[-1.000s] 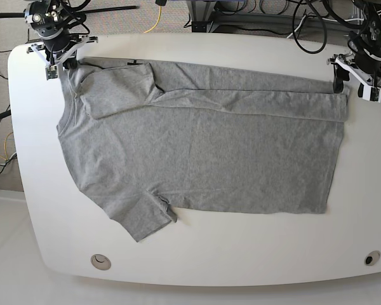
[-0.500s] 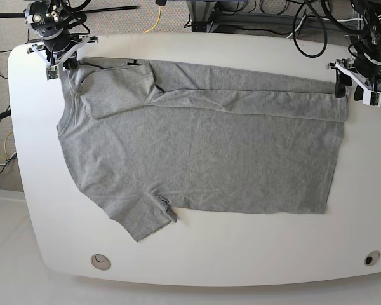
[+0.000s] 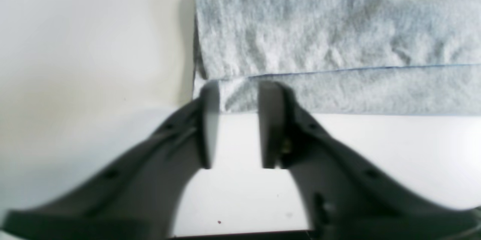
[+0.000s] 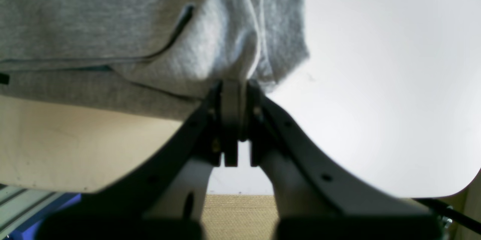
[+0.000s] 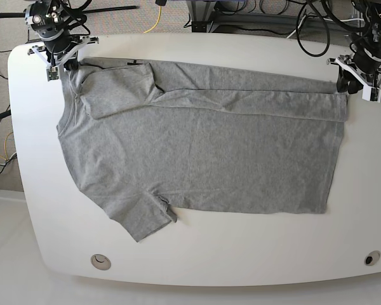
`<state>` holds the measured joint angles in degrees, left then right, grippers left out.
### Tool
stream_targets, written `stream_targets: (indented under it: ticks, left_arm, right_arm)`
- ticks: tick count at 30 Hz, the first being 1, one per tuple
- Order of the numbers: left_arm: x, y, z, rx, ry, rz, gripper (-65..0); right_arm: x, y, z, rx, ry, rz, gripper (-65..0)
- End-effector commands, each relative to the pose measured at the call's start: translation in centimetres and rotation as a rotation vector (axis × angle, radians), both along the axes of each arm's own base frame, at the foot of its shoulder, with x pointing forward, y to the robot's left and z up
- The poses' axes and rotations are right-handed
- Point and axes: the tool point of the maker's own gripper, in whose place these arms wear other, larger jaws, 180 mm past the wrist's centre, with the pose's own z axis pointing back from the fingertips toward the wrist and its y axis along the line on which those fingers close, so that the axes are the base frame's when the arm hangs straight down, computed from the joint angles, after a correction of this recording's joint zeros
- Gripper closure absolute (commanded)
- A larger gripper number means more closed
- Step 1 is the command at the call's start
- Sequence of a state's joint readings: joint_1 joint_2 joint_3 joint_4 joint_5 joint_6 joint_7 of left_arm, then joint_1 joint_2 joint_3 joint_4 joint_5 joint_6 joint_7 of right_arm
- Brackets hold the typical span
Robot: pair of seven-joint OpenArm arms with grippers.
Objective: Fold the T-shirt properly
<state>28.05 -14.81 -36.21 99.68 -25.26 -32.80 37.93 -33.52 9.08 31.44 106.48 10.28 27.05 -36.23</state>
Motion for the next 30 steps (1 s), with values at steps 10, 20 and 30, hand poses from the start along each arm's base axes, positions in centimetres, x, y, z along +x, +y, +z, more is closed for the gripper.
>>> stream_targets:
  ticks: [10, 20, 30]
  left_arm:
    - [0.50, 0.04, 0.67, 0.008, -0.036, -0.007, -46.1]
    - [0.48, 0.05, 0.65, 0.010, -0.031, -0.010, -35.5]
    - [0.25, -0.15, 0.49, 0.009, -0.012, -0.022, 0.0]
  right_arm:
    - [0.35, -0.40, 0.60, -0.008, -0.022, 0.003, -1.5]
    - [0.30, -0.47, 0.62, -0.013, -0.020, 0.005, -1.0]
    - [0.44, -0.45, 0.72, -0.012, -0.025, 0.007, 0.0]
